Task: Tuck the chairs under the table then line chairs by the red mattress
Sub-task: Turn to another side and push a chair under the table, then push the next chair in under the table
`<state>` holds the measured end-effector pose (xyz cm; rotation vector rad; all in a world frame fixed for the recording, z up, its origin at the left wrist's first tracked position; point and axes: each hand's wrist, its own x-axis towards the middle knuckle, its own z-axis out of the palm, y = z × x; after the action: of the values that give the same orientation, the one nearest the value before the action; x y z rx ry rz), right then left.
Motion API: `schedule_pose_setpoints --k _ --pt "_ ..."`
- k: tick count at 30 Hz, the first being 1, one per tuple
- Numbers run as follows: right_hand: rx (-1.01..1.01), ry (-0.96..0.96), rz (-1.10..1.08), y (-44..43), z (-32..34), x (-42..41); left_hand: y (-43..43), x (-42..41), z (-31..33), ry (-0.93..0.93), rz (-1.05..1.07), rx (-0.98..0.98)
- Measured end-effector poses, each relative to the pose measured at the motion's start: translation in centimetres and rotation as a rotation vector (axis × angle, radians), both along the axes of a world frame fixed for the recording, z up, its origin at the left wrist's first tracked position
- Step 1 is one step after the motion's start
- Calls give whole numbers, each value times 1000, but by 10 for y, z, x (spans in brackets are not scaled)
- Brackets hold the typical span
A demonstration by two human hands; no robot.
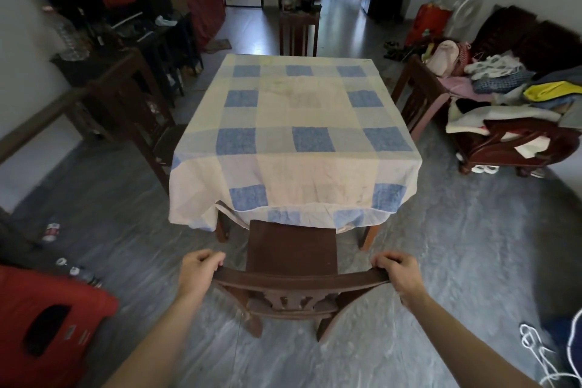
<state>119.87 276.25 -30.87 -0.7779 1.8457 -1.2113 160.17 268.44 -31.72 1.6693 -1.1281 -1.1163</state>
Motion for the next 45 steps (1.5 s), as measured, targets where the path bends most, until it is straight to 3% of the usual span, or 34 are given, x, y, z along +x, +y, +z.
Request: schedule_pose_setpoints --k 6,14,29,35,45 --pt "-89 -52 93 -9 46 -8 -25 -10 45 -73 -130 -101" --pt "-374 -217 -100 10 119 -58 -62 -148 126 446 -386 -191" --pt "-665 -114 -498 108 185 -268 -58 -448 203 669 -947 -174" --pt "-702 -60 -524 109 208 -383 -50 -605 226 692 -984 -172" --pt "-694 -16 -422 61 247 -587 -86 -800 251 723 -949 -185"
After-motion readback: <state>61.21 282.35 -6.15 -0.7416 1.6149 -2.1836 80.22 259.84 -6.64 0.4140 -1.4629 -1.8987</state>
